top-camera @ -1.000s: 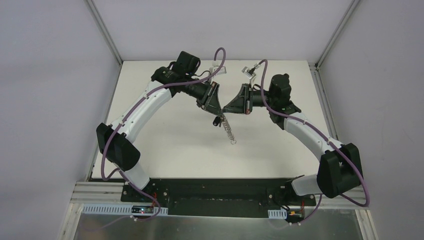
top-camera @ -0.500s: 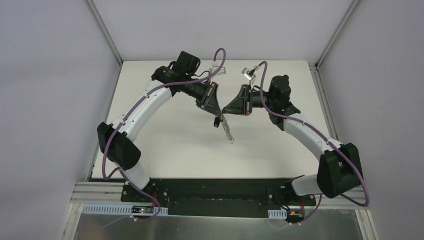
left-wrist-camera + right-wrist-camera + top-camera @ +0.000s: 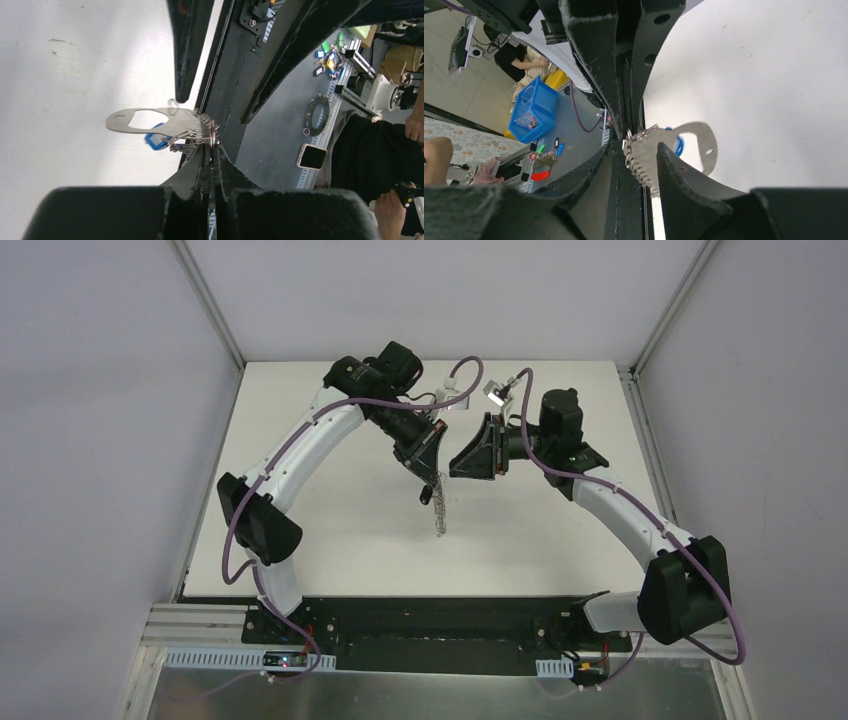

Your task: Put the keys on the keyring

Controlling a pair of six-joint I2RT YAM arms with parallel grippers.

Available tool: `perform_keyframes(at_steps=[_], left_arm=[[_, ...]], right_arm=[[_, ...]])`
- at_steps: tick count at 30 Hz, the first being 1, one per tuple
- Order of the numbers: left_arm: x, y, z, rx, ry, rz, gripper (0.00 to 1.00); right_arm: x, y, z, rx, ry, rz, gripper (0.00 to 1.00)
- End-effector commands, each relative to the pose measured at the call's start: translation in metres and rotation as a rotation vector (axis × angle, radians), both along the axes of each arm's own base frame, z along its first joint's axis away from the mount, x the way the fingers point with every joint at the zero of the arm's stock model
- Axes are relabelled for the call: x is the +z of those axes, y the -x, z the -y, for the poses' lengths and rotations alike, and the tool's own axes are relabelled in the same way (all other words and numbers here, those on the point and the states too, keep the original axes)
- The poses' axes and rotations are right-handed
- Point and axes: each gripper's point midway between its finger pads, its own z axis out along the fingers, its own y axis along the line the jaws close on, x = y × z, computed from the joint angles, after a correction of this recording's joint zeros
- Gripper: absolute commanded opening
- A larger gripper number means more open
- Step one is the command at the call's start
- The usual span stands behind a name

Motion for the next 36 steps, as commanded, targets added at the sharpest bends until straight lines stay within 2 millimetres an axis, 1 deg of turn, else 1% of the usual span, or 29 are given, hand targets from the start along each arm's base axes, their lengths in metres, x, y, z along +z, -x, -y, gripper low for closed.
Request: perform_keyframes(at_steps=[1,6,12,18,22,24,25,27,31,32,36], left_arm=[[0.009,0.009,0.0,-0.047,-0.012,0.014,0.0],[0.011,0.012,0.006,-0.062,0.007,-0.009,0.0],[0.007,0.012,0.007,-0.066,0.003,-0.016,0.0],[0.006,0.012,0.009,-0.065,0.006,-0.022,0.0],[0.005,0.011,0.009,-0.064,0.005,-0.025,0.0],[0.006,0.011,0.01,-0.063,0.01,-0.02,0.0],[0.006,0.01,0.01,-0.061,0.009,-0.019,0.0],[0.006,0.009,0.01,-0.057,0.012,-0.011,0.0],[0.01,0.006,0.011,-0.045,0.039,-0.002,0.0],[0.012,0.003,0.01,-0.035,0.051,-0.001,0.02],[0.024,-0.006,0.012,0.015,0.133,-0.006,0.15]], right_arm=[[0.02,0.013,-0.003,0.055,-0.023,0.111,0.42],[0.01,0.017,-0.008,0.066,-0.008,0.105,0.41],[0.012,0.019,-0.009,0.082,-0.012,0.102,0.29],[0.007,0.019,-0.014,0.087,-0.004,0.09,0.23],[0.006,0.018,-0.016,0.079,0.0,0.082,0.17],[0.005,0.017,-0.017,0.078,-0.003,0.073,0.12],[0.006,0.017,-0.017,0.075,-0.005,0.069,0.07],[0.006,0.015,-0.017,0.065,-0.004,0.066,0.01],[0.009,0.007,-0.016,0.023,-0.006,0.043,0.0],[0.011,0.003,-0.015,0.007,-0.014,0.038,0.0],[0.018,-0.01,-0.011,-0.054,-0.052,-0.018,0.0]])
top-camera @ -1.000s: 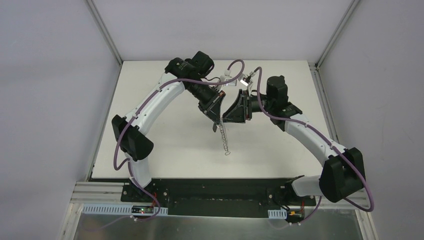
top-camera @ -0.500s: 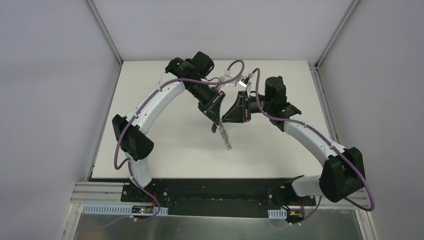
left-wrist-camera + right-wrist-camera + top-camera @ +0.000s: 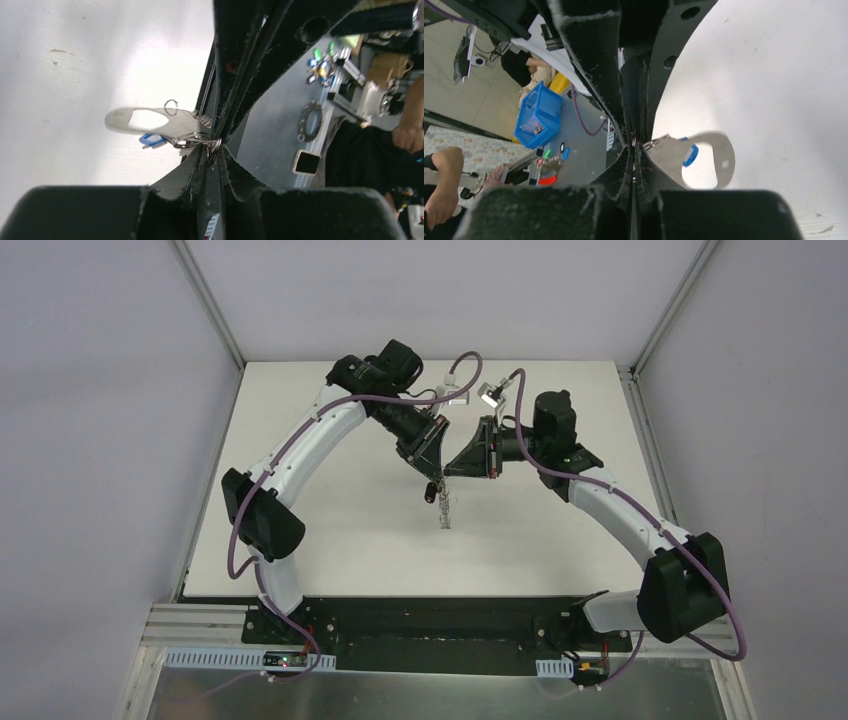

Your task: Put the keys on the keyring

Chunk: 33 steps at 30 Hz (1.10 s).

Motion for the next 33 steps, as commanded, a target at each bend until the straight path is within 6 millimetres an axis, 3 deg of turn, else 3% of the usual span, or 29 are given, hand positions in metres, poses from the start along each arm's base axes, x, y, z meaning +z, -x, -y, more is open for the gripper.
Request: perform_keyframes(at_steps=[1,9,12,16,21,28,33], left_arm=[[0.03,-0.006,0.006,0.042,0.153,0.022,0.16],[0.036,-0.017,0.009,0.107,0.22,0.004,0.19],[0.035,-0.019,0.008,0.113,0.223,0.003,0.14],[0.034,-0.019,0.008,0.115,0.222,-0.004,0.0],[0.029,-0.015,0.003,0.104,0.2,-0.01,0.0],[0.02,0.002,-0.009,0.033,0.104,-0.021,0.0],[0.015,0.01,-0.01,-0.005,0.048,-0.031,0.0]], right_arm=[[0.027,-0.019,0.0,-0.069,-0.083,0.016,0.0],[0.024,-0.03,0.002,-0.118,-0.103,-0.035,0.0],[0.022,-0.03,0.002,-0.119,-0.101,-0.035,0.0],[0.021,-0.029,0.005,-0.122,-0.101,-0.019,0.0],[0.027,-0.03,0.011,-0.122,-0.108,0.01,0.01],[0.034,-0.025,0.018,-0.088,-0.089,0.084,0.27],[0.037,-0.018,0.017,-0.051,-0.09,0.103,0.33]])
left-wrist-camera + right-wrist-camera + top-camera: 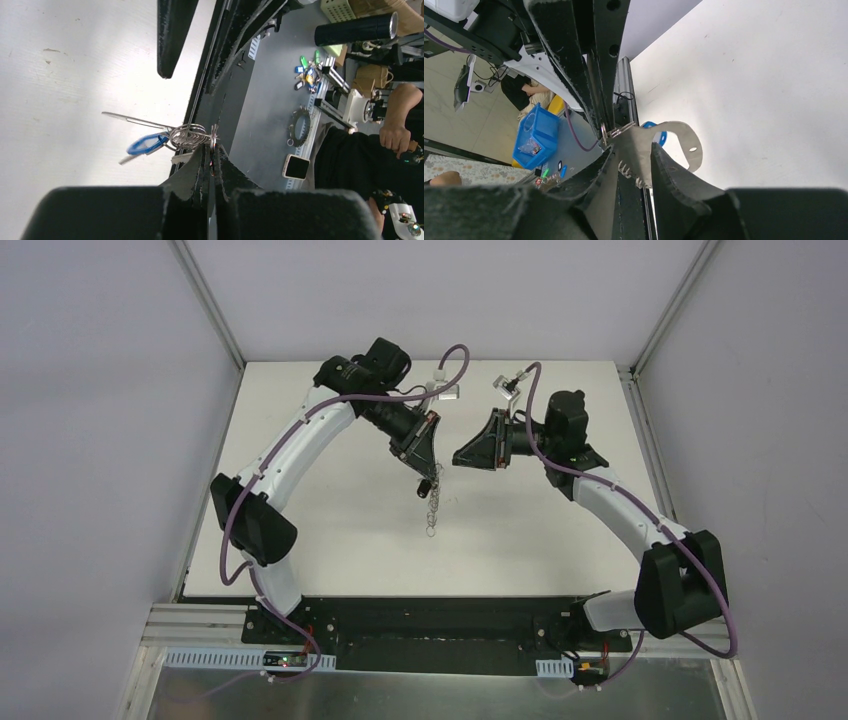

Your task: Put the keys on the keyring

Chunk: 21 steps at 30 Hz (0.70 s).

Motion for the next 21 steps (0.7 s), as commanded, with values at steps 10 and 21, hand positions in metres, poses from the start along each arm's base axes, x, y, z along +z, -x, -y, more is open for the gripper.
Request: perform_keyframes(at_steps=[10,21], left_arm=[[-0.002,0.018,0.005,-0.09,-0.062,-0.017,0.0],[-0.006,0.017,0.008,-0.1,-0.067,-0.025,0.0]], right_arm=[[0.033,0.032,-0.006,0.146,-0.04,0.156,0.37],[0.016,0.04,-0.017,0.189,0.003,0.152,0.36]])
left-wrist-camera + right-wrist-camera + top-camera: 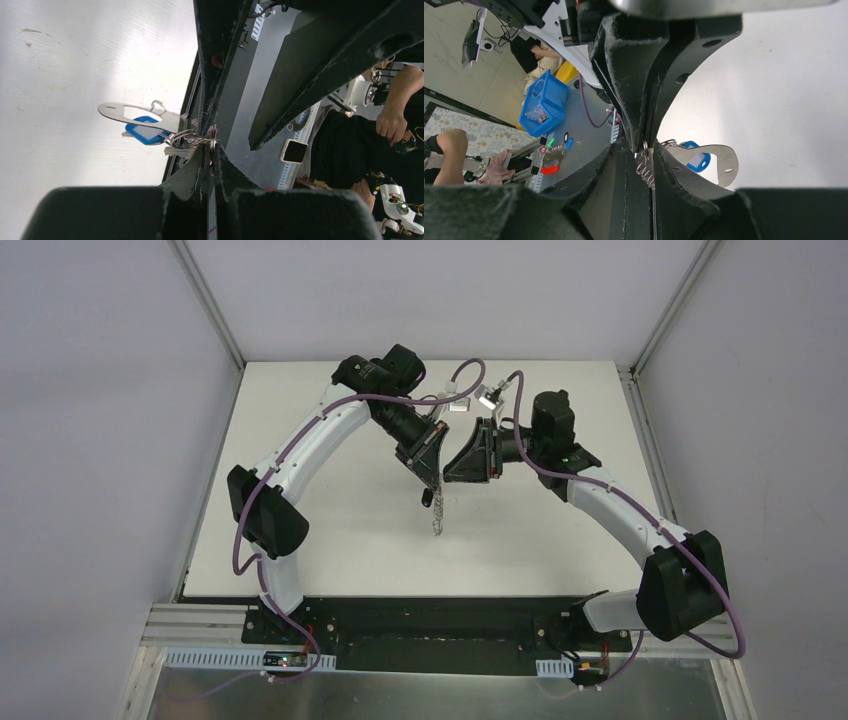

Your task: Put the keys on the keyring

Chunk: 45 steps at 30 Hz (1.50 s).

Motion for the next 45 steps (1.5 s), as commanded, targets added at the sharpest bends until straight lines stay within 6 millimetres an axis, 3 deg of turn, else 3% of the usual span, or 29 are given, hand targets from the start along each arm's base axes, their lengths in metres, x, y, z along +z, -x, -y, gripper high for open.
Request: perform_keyframes(at_steps=[1,8,14,17,23,28,35,42,45], left_arm=[[0.011,0.005,0.003,-0.028,0.031,0.012,0.0],[0.01,0.004,0.003,-0.027,0.03,0.018,0.0],[0.01,0.002,0.005,-0.022,0.034,0.018,0.0],[0.014,0.0,0.005,-0.019,0.053,0.029,0.02],[0.026,-0.014,0.005,0.047,0.14,0.035,0.2],[0.03,-0.019,0.003,0.079,0.178,0.021,0.21],[0.031,-0.018,0.004,0.083,0.189,0.011,0.19],[0.03,-0.019,0.004,0.084,0.191,0.003,0.0],[0.028,-0.018,0.003,0.082,0.183,0.001,0.0]], right_arm=[[0.013,0.007,-0.004,0.039,-0.018,0.091,0.35],[0.006,0.009,-0.008,0.052,-0.003,0.087,0.24],[0.006,0.006,-0.011,0.036,0.002,0.071,0.0],[0.007,0.001,-0.013,0.009,0.002,0.049,0.0],[0.012,-0.018,-0.01,-0.074,-0.032,-0.027,0.0],[0.015,-0.027,-0.006,-0.116,-0.053,-0.05,0.0],[0.014,-0.034,-0.001,-0.155,-0.06,-0.069,0.0],[0.012,-0.034,0.003,-0.156,-0.06,-0.051,0.0],[0.011,-0.03,0.004,-0.141,-0.059,-0.029,0.0]])
